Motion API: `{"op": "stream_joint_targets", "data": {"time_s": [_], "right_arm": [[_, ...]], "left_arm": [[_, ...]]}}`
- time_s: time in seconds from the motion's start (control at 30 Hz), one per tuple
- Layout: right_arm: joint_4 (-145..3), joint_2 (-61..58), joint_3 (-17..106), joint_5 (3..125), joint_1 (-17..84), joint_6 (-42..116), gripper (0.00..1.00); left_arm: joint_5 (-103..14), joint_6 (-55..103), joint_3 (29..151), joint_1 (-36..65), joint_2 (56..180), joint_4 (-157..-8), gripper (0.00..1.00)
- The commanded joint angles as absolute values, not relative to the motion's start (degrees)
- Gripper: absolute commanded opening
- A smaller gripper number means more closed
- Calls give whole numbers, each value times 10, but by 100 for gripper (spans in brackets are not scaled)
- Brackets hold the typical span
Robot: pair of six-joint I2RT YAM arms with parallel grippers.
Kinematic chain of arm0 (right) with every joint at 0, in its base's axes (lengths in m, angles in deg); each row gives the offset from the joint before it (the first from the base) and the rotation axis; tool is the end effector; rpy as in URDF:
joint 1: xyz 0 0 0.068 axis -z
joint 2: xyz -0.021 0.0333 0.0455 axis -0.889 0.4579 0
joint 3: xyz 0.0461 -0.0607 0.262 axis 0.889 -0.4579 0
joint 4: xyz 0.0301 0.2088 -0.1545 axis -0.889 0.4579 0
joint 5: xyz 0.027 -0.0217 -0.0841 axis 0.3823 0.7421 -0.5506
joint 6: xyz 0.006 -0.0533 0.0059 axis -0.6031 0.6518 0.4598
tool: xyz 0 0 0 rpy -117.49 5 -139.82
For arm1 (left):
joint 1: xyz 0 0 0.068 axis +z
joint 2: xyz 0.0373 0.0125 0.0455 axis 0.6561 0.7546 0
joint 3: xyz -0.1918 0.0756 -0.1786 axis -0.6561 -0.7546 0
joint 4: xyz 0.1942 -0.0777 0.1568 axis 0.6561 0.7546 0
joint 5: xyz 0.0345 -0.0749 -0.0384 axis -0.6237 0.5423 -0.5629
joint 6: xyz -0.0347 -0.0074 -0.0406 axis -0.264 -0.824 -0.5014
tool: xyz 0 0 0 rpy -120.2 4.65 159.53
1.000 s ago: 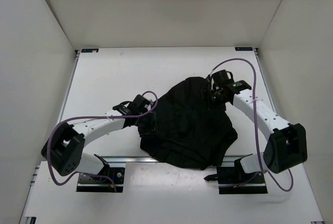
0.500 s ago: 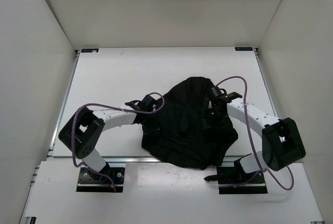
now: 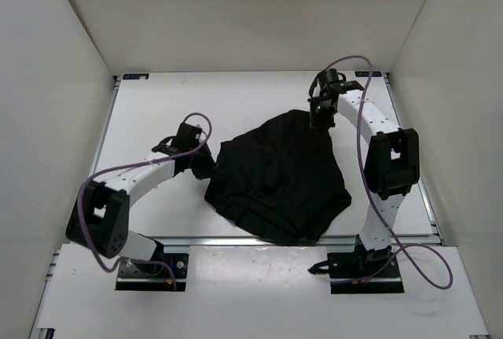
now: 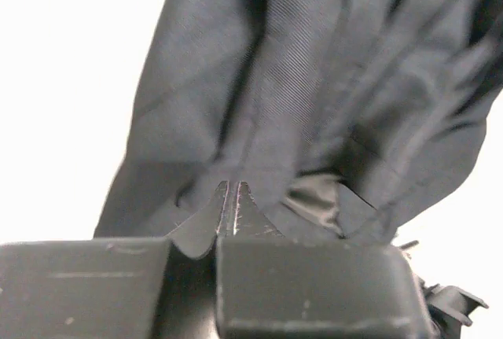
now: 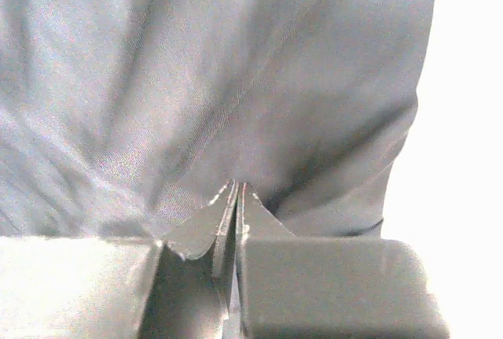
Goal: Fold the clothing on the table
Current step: Flatten the skirt out
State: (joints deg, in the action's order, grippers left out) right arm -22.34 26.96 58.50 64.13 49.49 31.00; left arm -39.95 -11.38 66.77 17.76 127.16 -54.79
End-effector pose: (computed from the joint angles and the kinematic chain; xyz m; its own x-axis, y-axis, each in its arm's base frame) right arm 0.3868 0.0960 0.2321 -0.9497 0.0045 -0.3133 -0.0608 0.9782 0.1985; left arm 0.2552 -0.1182 0.1866 -0.9042 -0.3828 -0.1893 -0.2545 0.8390 -0.4810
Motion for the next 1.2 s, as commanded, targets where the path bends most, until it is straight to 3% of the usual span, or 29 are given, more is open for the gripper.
{"op": "stream_joint_targets", "data": {"time_s": [0.0,0.07,0.1,0.17,0.33,0.53,0.6,0.63,0.67,0.7,0.73,0.77,0.8,1.03,1.17], "right_arm": [[-156,289,655,629,497,337,2],[-156,262,625,612,477,326,17],[-166,232,582,605,457,315,20],[-179,175,490,597,435,288,38],[-220,68,314,587,410,214,64],[-329,31,173,626,445,189,71],[-367,53,158,639,453,200,68],[-372,62,154,648,465,208,62],[-379,79,160,657,471,217,56],[-386,99,172,669,479,231,37],[-388,105,179,679,487,234,14],[-392,121,196,684,494,248,7],[-392,143,220,685,495,264,0],[-310,298,492,673,504,335,0],[-229,358,615,587,504,333,20]], "left_arm": [[-376,-133,626,175,1219,-579,0],[-370,-143,591,164,1213,-596,1],[-370,-146,585,162,1211,-614,8],[-378,-141,582,159,1216,-630,46],[-412,-99,638,160,1258,-599,49],[-437,-103,675,130,1312,-625,60],[-434,-95,708,124,1364,-600,61],[-433,-88,725,121,1377,-597,61],[-429,-83,731,117,1399,-586,61],[-428,-85,739,116,1417,-587,57],[-419,-86,744,116,1428,-591,43],[-408,-87,742,120,1437,-597,31],[-406,-87,739,119,1439,-604,3],[-403,-99,680,139,1416,-609,0],[-391,-124,639,126,1380,-635,0]]}}
